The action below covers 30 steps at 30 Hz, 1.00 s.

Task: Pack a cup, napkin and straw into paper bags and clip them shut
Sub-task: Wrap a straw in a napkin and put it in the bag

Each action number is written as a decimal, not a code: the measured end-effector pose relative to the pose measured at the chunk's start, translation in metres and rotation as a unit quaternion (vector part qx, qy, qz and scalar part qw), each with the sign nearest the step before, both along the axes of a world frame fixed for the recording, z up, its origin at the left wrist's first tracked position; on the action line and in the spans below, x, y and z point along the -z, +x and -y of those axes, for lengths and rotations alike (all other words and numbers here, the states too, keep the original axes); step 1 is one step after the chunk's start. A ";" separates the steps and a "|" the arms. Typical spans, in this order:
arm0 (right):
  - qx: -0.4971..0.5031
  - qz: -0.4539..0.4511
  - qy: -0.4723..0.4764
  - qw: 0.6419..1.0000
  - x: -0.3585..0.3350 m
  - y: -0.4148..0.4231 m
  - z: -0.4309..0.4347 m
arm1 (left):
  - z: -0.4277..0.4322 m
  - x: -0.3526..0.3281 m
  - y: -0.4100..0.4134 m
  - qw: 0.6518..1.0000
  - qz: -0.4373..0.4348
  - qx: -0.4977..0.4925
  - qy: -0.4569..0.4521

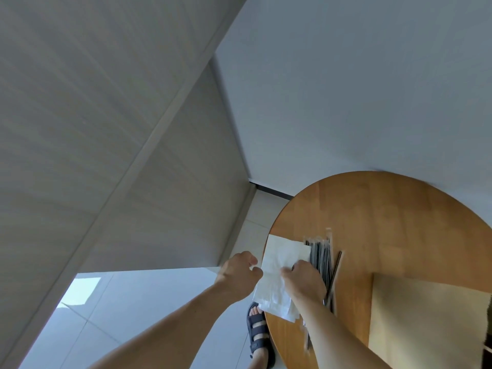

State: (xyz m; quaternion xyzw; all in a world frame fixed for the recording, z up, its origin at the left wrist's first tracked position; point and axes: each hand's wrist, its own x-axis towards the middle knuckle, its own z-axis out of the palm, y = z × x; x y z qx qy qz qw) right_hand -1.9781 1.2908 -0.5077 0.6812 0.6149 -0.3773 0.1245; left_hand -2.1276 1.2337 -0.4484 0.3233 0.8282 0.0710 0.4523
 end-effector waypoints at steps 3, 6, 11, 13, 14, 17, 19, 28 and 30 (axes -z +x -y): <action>0.010 -0.035 0.011 0.999 -0.004 0.001 0.004 | -0.003 0.003 -0.001 1.000 -0.002 0.002 0.001; 0.017 -0.064 0.026 0.997 -0.007 0.007 0.010 | -0.008 0.011 0.000 1.000 -0.005 0.018 -0.009; 0.024 -0.080 0.024 0.996 0.002 0.020 0.015 | -0.022 0.033 0.010 0.998 -0.007 0.046 -0.046; 0.020 -0.088 0.027 0.996 0.005 0.023 0.016 | -0.027 0.038 0.015 0.996 -0.024 0.059 -0.057; 0.020 -0.097 0.035 0.995 0.006 0.024 0.017 | -0.028 0.039 0.018 0.996 -0.037 0.063 -0.058; 0.024 -0.138 0.064 0.988 0.006 0.027 0.019 | -0.030 0.041 0.025 0.996 -0.067 0.040 -0.032; 0.024 -0.177 0.056 0.982 0.004 0.027 0.022 | -0.027 0.039 0.027 0.998 -0.066 -0.009 0.002; 0.172 -0.417 -0.080 0.889 -0.017 0.035 0.026 | -0.020 0.021 0.030 0.981 0.106 -0.154 0.044; 0.182 -0.430 -0.091 0.880 -0.017 0.038 0.026 | -0.021 0.017 0.033 0.975 0.143 -0.166 0.021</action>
